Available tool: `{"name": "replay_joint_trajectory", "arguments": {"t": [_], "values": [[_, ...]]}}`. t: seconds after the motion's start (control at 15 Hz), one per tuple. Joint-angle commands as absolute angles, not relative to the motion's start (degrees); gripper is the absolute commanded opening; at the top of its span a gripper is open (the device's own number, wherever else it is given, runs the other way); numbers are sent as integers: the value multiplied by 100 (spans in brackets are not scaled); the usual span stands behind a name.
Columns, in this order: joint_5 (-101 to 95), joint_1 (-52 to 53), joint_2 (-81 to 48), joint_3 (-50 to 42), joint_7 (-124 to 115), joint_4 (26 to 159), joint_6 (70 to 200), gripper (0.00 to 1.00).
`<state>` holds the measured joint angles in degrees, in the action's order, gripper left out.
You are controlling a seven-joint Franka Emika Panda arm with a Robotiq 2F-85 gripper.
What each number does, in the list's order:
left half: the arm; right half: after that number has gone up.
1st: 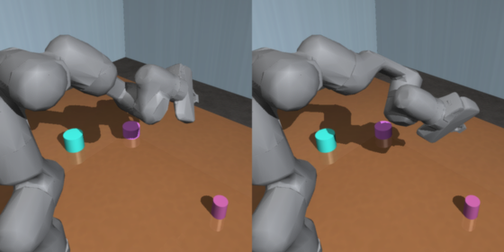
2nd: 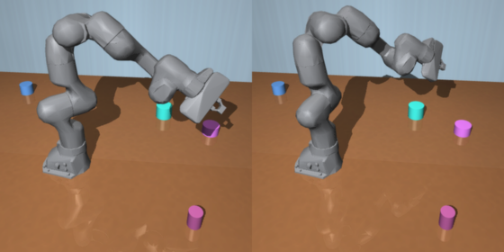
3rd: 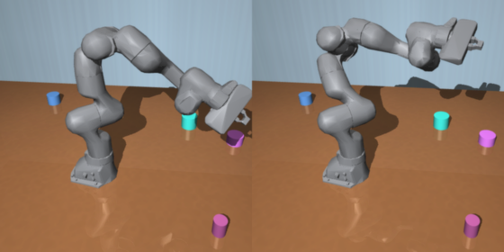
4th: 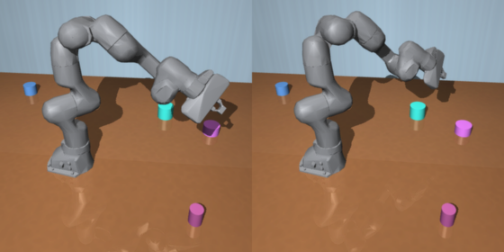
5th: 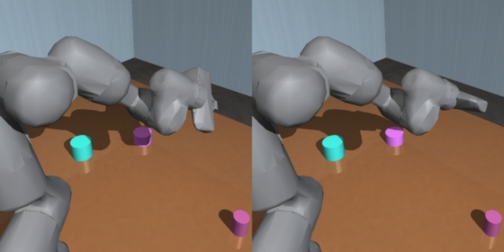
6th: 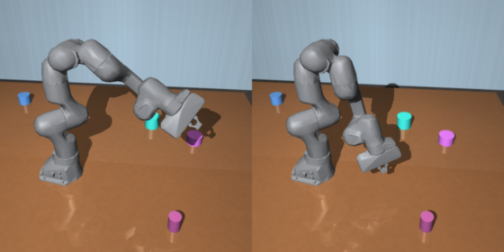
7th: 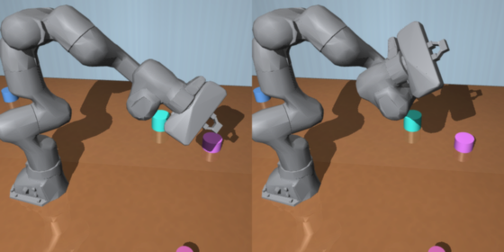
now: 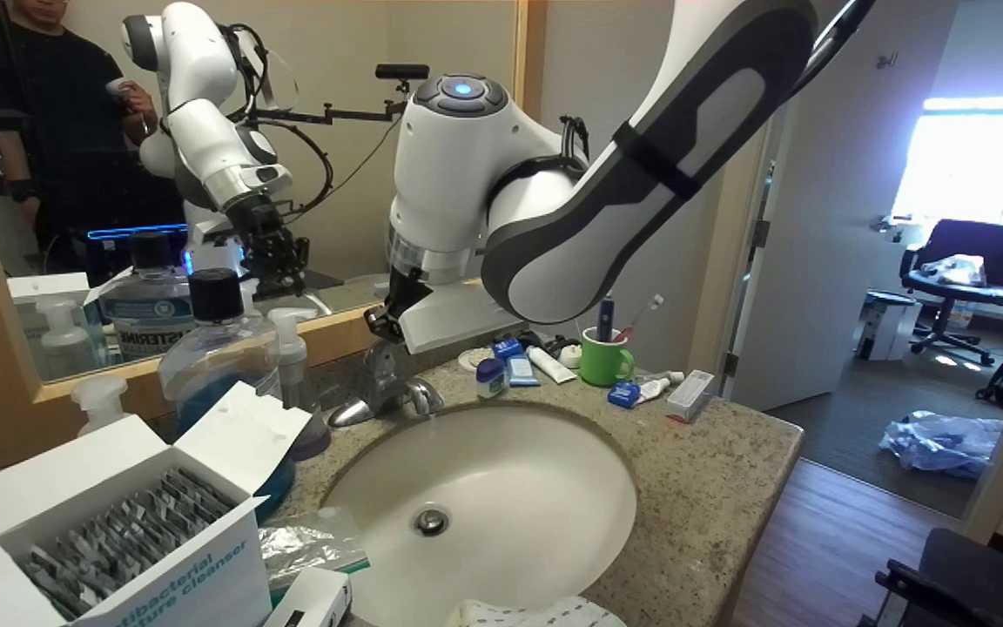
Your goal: Open the faucet
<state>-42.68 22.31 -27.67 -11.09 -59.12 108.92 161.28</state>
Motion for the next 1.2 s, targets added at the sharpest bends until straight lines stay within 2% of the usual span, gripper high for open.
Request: {"name": "replay_joint_trajectory", "arguments": {"t": [0.0, 0.53, 0.87, 1.13], "values": [[-4501, 2329, -2664, -1312, -6127, 10754, 16416, 0], [-4390, 2353, -2584, -1328, -5985, 10682, 16381, 0], [-4026, 2269, -2312, -1035, -5485, 11137, 15420, 0], [-3413, 1851, -1926, -430, -4781, 11635, 14843, 0]]}}
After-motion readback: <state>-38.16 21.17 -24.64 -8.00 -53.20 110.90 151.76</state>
